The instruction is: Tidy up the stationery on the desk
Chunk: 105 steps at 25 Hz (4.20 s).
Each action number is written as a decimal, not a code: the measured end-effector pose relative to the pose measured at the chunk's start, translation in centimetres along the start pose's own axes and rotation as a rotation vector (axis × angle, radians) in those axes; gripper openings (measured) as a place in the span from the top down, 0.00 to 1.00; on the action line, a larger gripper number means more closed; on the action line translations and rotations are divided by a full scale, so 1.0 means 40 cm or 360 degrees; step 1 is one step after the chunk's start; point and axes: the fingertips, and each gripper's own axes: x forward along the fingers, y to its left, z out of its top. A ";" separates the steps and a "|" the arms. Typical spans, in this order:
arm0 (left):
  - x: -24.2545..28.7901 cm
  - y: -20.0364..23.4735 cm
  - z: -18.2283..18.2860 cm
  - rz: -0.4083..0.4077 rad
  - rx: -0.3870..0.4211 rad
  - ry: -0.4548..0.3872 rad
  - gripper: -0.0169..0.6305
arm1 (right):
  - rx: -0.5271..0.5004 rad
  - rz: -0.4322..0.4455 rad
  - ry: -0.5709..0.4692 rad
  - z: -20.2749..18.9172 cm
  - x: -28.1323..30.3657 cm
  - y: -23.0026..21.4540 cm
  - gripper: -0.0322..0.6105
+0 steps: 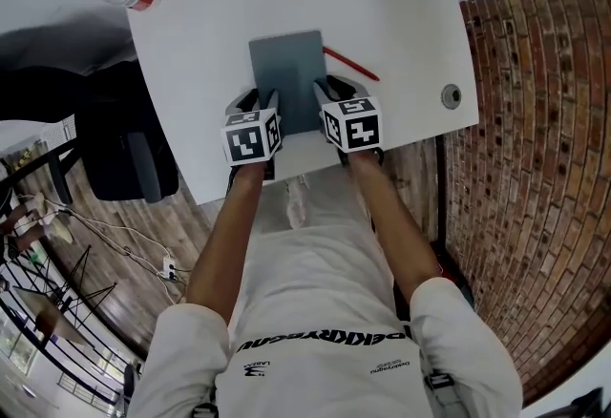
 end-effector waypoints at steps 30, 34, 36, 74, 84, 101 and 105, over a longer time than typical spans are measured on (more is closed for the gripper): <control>-0.013 -0.014 -0.015 0.0047 -0.0027 -0.0028 0.73 | -0.0133 0.0070 0.0031 0.005 -0.008 -0.009 0.79; -0.029 -0.027 0.005 0.0050 0.0020 -0.0062 0.73 | -0.0142 0.0059 0.0012 0.015 -0.018 -0.013 0.78; -0.039 -0.035 0.013 0.0055 0.0036 -0.0079 0.74 | -0.0158 0.0054 0.0000 0.023 -0.027 -0.014 0.78; -0.299 -0.182 0.070 0.0054 0.0416 -0.0500 0.98 | -0.1027 0.0181 0.0466 0.044 -0.016 -0.139 0.83; -0.330 -0.171 0.068 0.0074 0.0401 -0.0521 0.98 | -0.0604 0.0110 0.0416 0.060 -0.042 -0.166 0.87; -0.385 -0.134 0.043 0.0105 0.0425 -0.0549 0.98 | 0.0327 0.0174 0.0294 0.043 -0.038 -0.112 0.87; -0.399 -0.121 0.051 0.0108 0.0410 -0.0577 0.98 | 0.0392 0.0187 0.0288 0.040 -0.031 -0.094 0.87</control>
